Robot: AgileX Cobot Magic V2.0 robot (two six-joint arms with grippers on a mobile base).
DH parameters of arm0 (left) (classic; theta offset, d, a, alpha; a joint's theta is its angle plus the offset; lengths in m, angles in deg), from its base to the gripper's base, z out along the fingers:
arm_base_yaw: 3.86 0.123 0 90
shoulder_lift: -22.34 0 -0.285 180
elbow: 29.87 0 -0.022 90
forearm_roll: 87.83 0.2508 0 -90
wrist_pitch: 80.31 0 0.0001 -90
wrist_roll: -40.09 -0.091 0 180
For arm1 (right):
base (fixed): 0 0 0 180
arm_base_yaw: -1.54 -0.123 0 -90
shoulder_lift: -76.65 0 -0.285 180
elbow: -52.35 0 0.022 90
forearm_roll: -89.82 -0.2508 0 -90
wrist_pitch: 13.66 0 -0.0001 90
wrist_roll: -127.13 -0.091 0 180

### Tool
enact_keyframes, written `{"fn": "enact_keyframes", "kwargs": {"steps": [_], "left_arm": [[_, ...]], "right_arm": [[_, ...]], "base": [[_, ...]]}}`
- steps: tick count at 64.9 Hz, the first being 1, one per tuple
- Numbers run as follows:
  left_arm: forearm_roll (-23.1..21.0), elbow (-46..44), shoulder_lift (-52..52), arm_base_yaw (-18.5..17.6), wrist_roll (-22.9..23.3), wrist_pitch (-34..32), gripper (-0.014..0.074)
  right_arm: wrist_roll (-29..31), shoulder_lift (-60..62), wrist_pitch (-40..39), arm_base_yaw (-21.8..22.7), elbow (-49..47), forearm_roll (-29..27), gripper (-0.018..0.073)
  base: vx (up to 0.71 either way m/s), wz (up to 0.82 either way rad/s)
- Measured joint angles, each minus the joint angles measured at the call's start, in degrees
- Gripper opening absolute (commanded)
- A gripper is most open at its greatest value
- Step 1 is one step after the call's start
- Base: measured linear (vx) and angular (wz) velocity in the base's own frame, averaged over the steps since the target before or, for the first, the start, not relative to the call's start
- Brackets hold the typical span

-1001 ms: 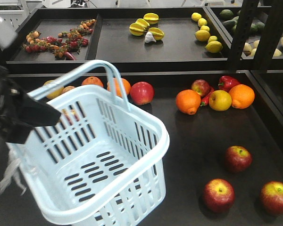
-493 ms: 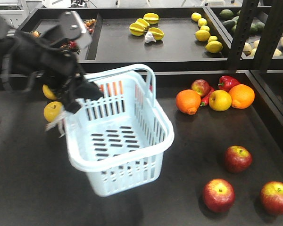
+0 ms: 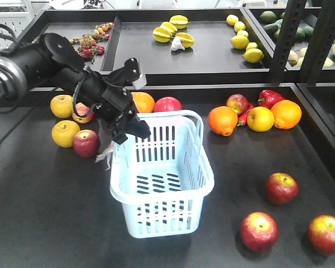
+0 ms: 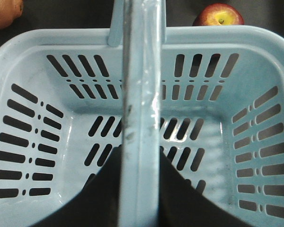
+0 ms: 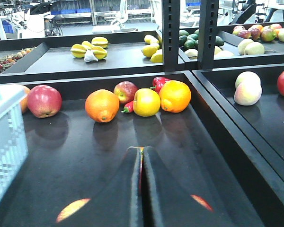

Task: Pick three apples into basket with both arms
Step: 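Lower the light-blue basket onto the table with the left gripper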

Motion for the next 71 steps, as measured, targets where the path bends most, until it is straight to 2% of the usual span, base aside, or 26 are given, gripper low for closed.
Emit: {"fn": "enact_keyframes", "kwargs": {"steps": [19, 28, 37, 47, 56, 62, 71], "left_arm": [[-0.9, -0.9, -1.6, 0.0, -1.0, 0.0, 0.0], [-0.9, -0.9, -1.6, 0.0, -1.0, 0.0, 0.0036], [-0.9, -0.9, -1.6, 0.0, -1.0, 0.0, 0.0148], [-1.7, -1.1, -1.6, 0.0, -0.9, 0.3, 0.0358], [-1.7, -1.1, -1.6, 0.0, -0.3, 0.1, 0.05], [-2.2, -1.1, -1.6, 0.0, 1.5, 0.0, 0.0542], [-2.2, -1.5, -1.2, 0.0, 4.5, 0.0, 0.0544]], "right_arm": [[0.0, 0.0, 0.0, 0.0, 0.0, 0.0, -0.0004], [0.0, 0.0, 0.0, 0.0, 0.0, 0.0, -0.0004], [0.0, 0.0, 0.0, 0.0, 0.0, 0.0, -0.0004], [0.0, 0.0, 0.0, 0.0, 0.0, 0.0, -0.0004], [0.0, 0.0, 0.0, 0.0, 0.0, 0.0, -0.0004], [0.0, 0.0, 0.0, 0.0, 0.0, 0.0, -0.0004], [0.0, 0.0, 0.0, 0.0, 0.0, 0.0, -0.0004]], "base": [[0.0, 0.0], [0.0, 0.0], [0.0, 0.0], [0.0, 0.0], [0.0, 0.0], [0.0, 0.0], [0.0, 0.0]]}}
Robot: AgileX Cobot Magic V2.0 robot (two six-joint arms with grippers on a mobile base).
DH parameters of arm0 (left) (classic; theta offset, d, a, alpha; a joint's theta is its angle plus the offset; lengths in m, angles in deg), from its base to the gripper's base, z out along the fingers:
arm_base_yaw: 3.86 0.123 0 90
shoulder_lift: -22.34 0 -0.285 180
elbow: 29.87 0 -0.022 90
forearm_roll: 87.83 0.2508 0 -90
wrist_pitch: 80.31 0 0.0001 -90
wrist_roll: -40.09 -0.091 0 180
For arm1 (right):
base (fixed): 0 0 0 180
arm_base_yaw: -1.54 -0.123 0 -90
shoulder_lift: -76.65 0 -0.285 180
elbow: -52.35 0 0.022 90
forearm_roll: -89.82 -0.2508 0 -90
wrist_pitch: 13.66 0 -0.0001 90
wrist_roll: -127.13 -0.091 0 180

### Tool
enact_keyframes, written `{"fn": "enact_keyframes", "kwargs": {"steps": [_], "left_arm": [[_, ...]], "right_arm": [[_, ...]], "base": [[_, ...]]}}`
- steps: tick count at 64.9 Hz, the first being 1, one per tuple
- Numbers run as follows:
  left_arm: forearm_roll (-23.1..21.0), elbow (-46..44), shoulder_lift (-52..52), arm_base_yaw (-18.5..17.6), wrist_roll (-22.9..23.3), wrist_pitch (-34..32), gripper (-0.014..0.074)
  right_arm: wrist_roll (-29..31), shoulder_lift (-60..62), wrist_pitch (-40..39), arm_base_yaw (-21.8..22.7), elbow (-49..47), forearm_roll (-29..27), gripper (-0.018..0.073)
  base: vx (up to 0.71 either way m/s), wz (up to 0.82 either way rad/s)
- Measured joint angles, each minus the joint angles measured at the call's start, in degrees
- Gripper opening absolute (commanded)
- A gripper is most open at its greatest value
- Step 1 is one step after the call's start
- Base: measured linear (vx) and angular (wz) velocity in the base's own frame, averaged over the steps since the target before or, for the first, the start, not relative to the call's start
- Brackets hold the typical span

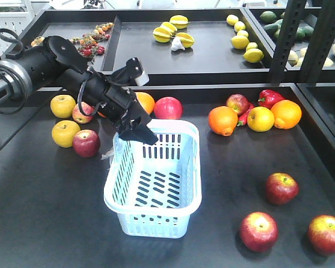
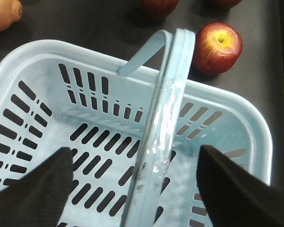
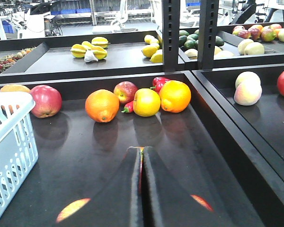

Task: Pick three apples into basket with both arms
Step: 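Lower the light-blue basket onto the table with the left gripper, then open the left gripper and raise it away from the basket handle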

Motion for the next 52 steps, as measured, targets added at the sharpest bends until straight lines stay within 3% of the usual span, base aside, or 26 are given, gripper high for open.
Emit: {"fn": "enact_keyframes", "kwargs": {"steps": [10, 16, 24, 33, 42, 52], "left_arm": [[0.0, -1.0, 2.8, 0.0, 4.9, 0.0, 0.0533], [0.8, -1.0, 5.3, 0.0, 9.5, 0.0, 0.0469], [4.9, -1.0, 8.9, 0.0, 17.9, 0.1, 0.0277], [12.4, -1.0, 13.8, 0.0, 28.7, 0.6, -0.0011], [17.6, 3.2, 20.6, 0.0, 35.2, 0.7, -0.0008], [18.4, 15.3, 31.9, 0.0, 36.5, 0.7, -0.0008]], "right_arm": [[0.0, 0.0, 0.0, 0.0, 0.0, 0.0, -0.0004], [0.0, 0.0, 0.0, 0.0, 0.0, 0.0, -0.0004], [0.0, 0.0, 0.0, 0.0, 0.0, 0.0, -0.0004], [0.0, 0.0, 0.0, 0.0, 0.0, 0.0, -0.0004], [0.0, 0.0, 0.0, 0.0, 0.0, 0.0, -0.0004], [0.0, 0.0, 0.0, 0.0, 0.0, 0.0, -0.0004]], "base": [[0.0, 0.0], [0.0, 0.0], [0.0, 0.0], [0.0, 0.0], [0.0, 0.0], [0.0, 0.0]]}}
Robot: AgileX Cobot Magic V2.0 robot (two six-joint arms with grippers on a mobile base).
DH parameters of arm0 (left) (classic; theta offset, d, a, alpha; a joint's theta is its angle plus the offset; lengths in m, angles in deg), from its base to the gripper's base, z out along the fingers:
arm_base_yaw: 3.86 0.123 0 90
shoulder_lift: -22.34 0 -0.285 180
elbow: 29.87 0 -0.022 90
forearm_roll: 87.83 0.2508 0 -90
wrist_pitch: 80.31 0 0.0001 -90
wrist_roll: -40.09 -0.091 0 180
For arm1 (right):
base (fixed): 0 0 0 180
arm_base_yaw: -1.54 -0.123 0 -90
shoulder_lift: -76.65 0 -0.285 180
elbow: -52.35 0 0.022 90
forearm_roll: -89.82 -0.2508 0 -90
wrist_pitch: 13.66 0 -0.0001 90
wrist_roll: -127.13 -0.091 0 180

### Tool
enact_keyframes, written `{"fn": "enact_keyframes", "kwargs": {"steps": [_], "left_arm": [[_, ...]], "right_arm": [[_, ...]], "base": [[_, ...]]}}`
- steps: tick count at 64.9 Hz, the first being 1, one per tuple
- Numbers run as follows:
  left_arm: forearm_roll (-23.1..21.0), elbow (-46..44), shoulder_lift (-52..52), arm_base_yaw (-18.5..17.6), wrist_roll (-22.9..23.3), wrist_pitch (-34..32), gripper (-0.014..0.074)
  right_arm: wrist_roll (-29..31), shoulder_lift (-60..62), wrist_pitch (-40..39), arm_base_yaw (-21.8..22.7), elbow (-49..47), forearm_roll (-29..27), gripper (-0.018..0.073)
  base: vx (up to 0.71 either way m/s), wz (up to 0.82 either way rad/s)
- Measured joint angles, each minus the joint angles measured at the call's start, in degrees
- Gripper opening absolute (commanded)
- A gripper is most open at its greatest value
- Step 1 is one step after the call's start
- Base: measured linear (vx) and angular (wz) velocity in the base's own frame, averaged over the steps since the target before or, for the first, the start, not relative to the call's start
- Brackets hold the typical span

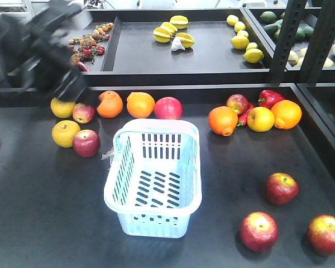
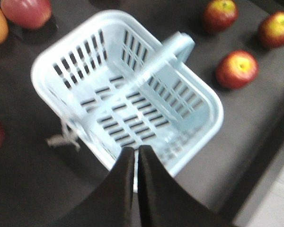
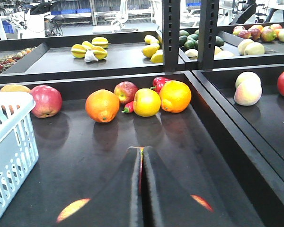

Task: Pick three apples into basket with both arms
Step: 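Open the left gripper and raise it away from the basket handle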

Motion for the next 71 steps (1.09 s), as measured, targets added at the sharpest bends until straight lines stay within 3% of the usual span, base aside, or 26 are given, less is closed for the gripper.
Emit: {"fn": "enact_keyframes", "kwargs": {"steps": [11, 27, 42, 58, 71], "left_arm": [[0.0, 18.4, 15.1, 0.0, 0.0, -2.0, -0.0008], [-3.1, 44.4, 37.2, 0.0, 1.2, -20.9, -0.0008], [-5.0, 64.3, 50.3, 0.0, 1.5, -30.7, -0.0008], [-5.0, 74.2, 53.1, 0.0, 1.5, -31.0, -0.0008], [-5.3, 74.4, 53.1, 0.0, 1.5, -32.8, -0.0008]], "right_arm": [[0.0, 0.0, 0.0, 0.0, 0.0, 0.0, -0.0004], [0.0, 0.0, 0.0, 0.0, 0.0, 0.0, -0.0004], [0.0, 0.0, 0.0, 0.0, 0.0, 0.0, -0.0004], [-0.1, 0.0, -1.5, 0.0, 0.0, -1.1, -0.0004], [-2.7, 0.0, -9.7, 0.0, 0.0, -13.6, -0.0004]], "base": [[0.0, 0.0], [0.0, 0.0], [0.0, 0.0], [0.0, 0.0], [0.0, 0.0]]}}
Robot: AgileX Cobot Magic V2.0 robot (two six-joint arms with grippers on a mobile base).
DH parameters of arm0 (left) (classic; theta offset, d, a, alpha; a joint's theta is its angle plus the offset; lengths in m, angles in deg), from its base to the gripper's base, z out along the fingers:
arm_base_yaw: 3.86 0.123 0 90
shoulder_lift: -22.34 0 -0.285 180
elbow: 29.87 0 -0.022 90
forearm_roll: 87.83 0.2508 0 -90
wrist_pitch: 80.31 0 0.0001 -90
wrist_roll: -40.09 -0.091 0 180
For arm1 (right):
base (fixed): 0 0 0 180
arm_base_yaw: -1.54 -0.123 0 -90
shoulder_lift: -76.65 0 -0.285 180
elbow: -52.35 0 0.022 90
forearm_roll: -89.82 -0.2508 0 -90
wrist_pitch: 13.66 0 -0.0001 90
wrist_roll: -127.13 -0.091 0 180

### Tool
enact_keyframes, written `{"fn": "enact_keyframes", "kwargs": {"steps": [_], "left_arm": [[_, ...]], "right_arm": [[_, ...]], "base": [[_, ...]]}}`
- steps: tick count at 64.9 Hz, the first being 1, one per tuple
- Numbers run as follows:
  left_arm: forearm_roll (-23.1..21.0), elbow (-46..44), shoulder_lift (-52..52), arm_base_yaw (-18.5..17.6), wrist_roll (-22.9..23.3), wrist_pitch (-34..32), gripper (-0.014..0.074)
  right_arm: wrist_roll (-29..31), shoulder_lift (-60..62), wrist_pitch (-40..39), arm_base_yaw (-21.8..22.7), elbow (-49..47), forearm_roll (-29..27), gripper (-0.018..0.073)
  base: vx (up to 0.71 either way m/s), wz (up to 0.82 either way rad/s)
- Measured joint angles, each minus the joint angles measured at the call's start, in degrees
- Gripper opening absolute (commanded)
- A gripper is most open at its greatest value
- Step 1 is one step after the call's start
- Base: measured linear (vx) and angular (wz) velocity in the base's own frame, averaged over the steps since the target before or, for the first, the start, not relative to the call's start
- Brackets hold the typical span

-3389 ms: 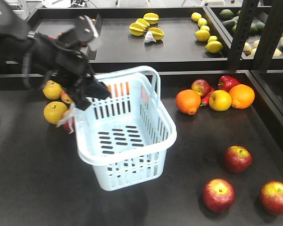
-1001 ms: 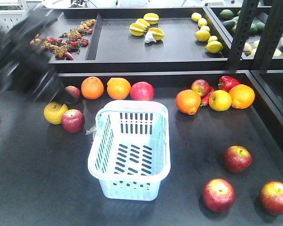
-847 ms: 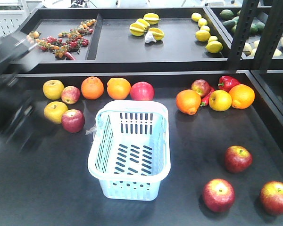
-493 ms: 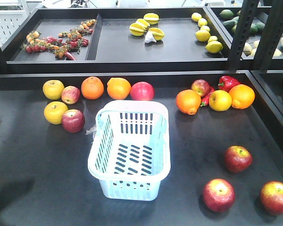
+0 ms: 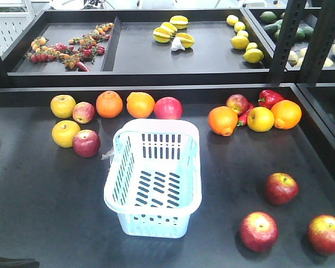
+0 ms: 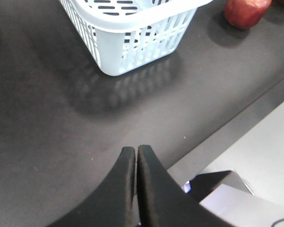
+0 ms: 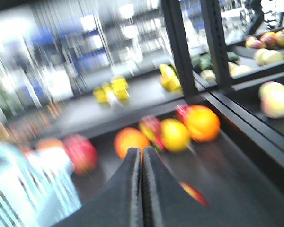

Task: Pick three apples into basket with both arms
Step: 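Open the left gripper and raise it away from the basket handle, then reach the right gripper down to the red apple nearest the robot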

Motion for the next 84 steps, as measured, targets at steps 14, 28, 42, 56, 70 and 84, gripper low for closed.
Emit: {"fn": "enact_keyframes", "kwargs": {"steps": [14, 28, 42, 56, 70, 84], "left_arm": [[-0.1, 0.0, 0.0, 0.0, 0.0, -1.0, -0.0008], [-0.1, 0.0, 0.0, 0.0, 0.0, -1.2, -0.0008], [-0.1, 0.0, 0.0, 0.0, 0.0, -1.2, -0.0008], [-0.1, 0.0, 0.0, 0.0, 0.0, -1.2, -0.0008], [-0.1, 0.0, 0.0, 0.0, 0.0, -1.2, -0.0008], [-0.1, 0.0, 0.0, 0.0, 0.0, -1.4, -0.0008]], "right_arm": [[-0.4, 0.0, -6.9, 0.0, 0.0, -11.4, -0.0004], [1.5, -0.3, 6.1, 0.0, -9.0, -8.9, -0.0004], [9.7, -14.0, 32.3, 0.0, -31.8, -2.6, 0.0008], [15.6, -24.6, 39.9, 0.0, -41.9, -2.4, 0.0168], [18.4, -31.4, 40.8, 0.0, -42.3, -4.5, 0.0654], [21.9, -37.6, 40.3, 0.0, -42.3, -6.8, 0.0719]], "base": [[0.0, 0.0], [0.0, 0.0], [0.0, 0.0], [0.0, 0.0], [0.0, 0.0], [0.0, 0.0]]}}
